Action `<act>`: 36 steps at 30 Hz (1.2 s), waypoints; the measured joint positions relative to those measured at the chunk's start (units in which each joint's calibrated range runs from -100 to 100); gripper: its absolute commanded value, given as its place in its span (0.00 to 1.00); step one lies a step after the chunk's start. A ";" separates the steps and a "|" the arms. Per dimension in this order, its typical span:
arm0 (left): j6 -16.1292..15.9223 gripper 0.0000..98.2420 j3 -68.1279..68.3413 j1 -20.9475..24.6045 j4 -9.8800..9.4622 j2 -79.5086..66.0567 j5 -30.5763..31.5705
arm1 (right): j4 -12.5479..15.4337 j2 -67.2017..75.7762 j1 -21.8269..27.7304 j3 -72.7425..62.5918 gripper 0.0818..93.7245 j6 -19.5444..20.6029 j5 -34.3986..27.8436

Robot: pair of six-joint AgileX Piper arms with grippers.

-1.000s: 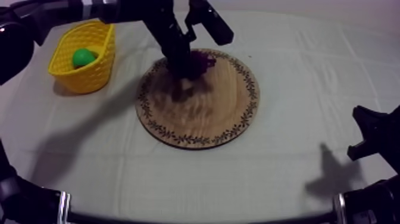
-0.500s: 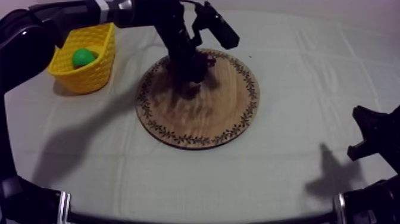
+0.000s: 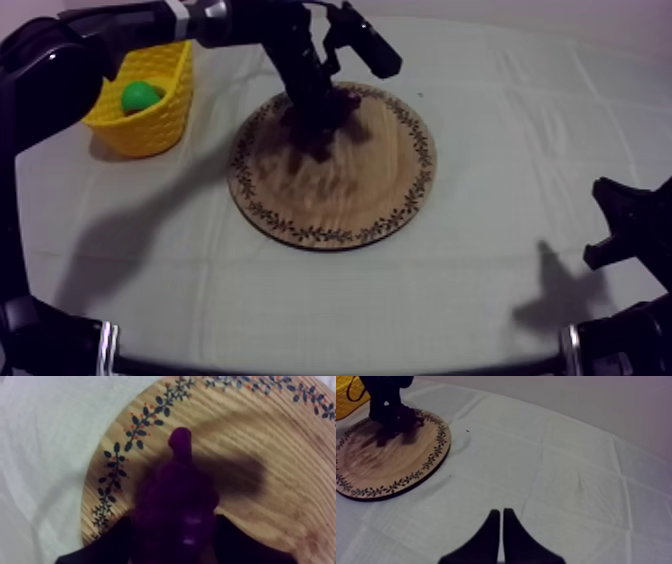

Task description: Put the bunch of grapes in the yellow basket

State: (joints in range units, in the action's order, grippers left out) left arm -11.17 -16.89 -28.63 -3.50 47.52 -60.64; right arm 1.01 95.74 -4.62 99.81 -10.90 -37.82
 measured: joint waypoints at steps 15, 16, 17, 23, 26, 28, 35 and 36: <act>0.08 0.38 2.39 0.36 0.90 -3.28 1.46 | 0.00 0.00 0.00 0.00 0.00 0.00 0.00; 0.01 0.38 2.74 0.51 1.06 -4.17 1.57 | 0.00 0.00 0.00 0.00 0.00 0.00 0.00; -0.10 0.37 3.22 0.69 1.18 -5.14 1.57 | 0.00 0.00 0.00 0.00 0.00 0.00 0.00; -1.21 0.36 8.18 2.28 2.24 -13.21 1.48 | 0.00 0.00 0.00 0.00 0.00 0.00 0.00; -1.72 0.34 12.66 3.24 2.68 -18.57 0.84 | 0.00 0.00 0.00 0.00 0.00 0.00 0.00; -2.06 0.33 16.37 4.04 2.95 -23.34 0.55 | 0.00 0.00 0.00 0.00 0.00 0.00 0.00; -2.69 0.35 31.29 7.75 3.50 -39.42 -3.55 | 0.00 0.00 0.00 0.00 0.00 0.00 0.00; -2.69 0.36 33.38 8.25 3.50 -41.35 -4.65 | 0.00 0.00 0.00 0.00 0.00 0.00 0.00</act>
State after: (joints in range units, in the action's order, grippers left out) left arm -13.87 16.49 -20.38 0.00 6.17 -65.29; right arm 1.01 95.74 -4.62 99.81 -10.90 -37.82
